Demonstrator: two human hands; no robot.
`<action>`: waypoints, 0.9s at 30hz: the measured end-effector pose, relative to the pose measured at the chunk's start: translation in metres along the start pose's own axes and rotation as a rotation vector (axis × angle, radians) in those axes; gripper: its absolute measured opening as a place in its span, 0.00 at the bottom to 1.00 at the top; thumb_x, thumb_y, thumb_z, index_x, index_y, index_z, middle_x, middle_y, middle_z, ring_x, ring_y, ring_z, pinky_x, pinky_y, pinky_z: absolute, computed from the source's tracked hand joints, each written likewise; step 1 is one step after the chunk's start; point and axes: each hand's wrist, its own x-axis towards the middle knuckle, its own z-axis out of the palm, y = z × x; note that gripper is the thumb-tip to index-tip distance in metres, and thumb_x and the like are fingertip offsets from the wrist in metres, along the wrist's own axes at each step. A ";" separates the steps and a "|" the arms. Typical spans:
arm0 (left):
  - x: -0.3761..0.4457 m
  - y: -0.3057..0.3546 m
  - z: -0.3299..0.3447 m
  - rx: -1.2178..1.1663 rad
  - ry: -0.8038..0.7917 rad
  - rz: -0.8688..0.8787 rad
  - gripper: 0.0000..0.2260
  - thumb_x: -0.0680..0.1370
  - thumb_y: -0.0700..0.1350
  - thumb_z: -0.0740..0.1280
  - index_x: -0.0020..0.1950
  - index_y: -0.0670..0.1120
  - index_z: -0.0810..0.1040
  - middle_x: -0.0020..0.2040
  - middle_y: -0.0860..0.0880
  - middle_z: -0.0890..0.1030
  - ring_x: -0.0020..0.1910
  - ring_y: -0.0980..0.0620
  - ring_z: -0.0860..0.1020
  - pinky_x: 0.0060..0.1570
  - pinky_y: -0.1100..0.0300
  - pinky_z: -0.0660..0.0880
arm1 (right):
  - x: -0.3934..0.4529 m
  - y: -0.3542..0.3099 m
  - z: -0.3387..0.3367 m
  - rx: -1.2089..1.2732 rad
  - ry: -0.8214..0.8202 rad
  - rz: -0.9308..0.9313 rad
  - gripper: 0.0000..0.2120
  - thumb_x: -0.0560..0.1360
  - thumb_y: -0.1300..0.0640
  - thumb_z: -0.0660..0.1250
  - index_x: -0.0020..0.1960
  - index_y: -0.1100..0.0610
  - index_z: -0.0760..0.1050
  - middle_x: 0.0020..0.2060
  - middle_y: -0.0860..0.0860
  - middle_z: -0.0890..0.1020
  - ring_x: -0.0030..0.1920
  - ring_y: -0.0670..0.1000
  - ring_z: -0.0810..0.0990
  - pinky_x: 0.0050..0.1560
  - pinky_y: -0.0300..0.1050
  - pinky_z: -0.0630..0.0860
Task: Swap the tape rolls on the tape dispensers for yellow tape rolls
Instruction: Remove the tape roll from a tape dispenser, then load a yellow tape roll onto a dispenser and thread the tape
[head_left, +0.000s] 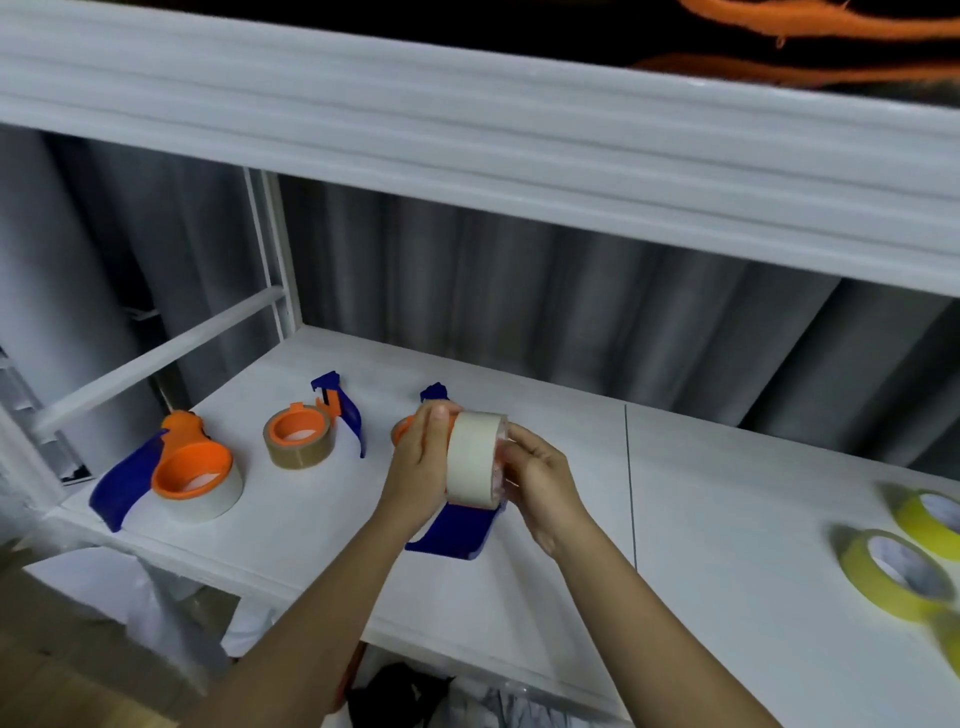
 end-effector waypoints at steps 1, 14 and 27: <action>-0.003 -0.003 -0.003 0.016 0.020 0.022 0.14 0.80 0.58 0.51 0.62 0.55 0.68 0.60 0.48 0.72 0.53 0.50 0.76 0.46 0.59 0.77 | -0.002 0.000 0.000 0.069 -0.077 0.036 0.10 0.78 0.50 0.63 0.56 0.46 0.80 0.53 0.50 0.83 0.55 0.53 0.80 0.45 0.44 0.80; 0.013 0.001 0.019 0.260 0.055 0.080 0.12 0.81 0.49 0.59 0.62 0.47 0.70 0.59 0.46 0.75 0.47 0.55 0.73 0.35 0.70 0.70 | -0.037 0.000 -0.036 -0.323 0.007 -0.445 0.30 0.66 0.47 0.76 0.63 0.42 0.64 0.59 0.45 0.71 0.59 0.46 0.73 0.50 0.41 0.79; -0.073 0.051 0.172 0.059 -0.194 0.122 0.13 0.77 0.65 0.46 0.44 0.67 0.68 0.48 0.46 0.76 0.47 0.39 0.77 0.47 0.38 0.76 | -0.119 0.011 -0.241 -0.357 0.407 -0.302 0.42 0.58 0.39 0.77 0.66 0.42 0.59 0.66 0.46 0.67 0.67 0.47 0.67 0.66 0.49 0.71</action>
